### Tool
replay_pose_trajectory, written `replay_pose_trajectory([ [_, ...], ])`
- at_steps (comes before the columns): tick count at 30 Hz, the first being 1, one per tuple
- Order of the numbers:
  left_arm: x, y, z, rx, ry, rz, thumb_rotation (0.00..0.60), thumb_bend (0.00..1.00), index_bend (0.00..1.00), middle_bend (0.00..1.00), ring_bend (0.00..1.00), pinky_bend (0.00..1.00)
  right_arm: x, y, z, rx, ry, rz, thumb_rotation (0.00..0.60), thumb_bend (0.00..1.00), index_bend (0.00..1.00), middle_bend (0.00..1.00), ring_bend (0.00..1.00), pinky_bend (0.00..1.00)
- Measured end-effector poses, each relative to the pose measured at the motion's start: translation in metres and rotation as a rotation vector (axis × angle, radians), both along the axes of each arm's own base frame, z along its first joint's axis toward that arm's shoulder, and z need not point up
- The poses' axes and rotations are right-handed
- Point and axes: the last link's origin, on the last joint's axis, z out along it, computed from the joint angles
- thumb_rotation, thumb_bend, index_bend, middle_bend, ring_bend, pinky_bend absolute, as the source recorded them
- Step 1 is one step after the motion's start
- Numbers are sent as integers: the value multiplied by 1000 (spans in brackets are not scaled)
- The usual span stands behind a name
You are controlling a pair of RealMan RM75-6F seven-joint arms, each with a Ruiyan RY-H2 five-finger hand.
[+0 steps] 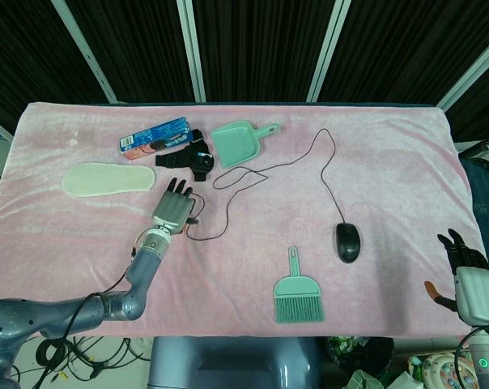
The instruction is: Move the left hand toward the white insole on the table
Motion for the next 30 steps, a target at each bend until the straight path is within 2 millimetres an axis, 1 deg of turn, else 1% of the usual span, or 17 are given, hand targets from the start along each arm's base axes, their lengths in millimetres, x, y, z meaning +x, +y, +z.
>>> replay_pose_trajectory([
  [30, 0, -1, -4, -9, 9, -3, 600, 320, 484, 179, 0, 0, 0, 0, 1, -8, -6, -4, 600, 178, 129, 37, 185, 177],
])
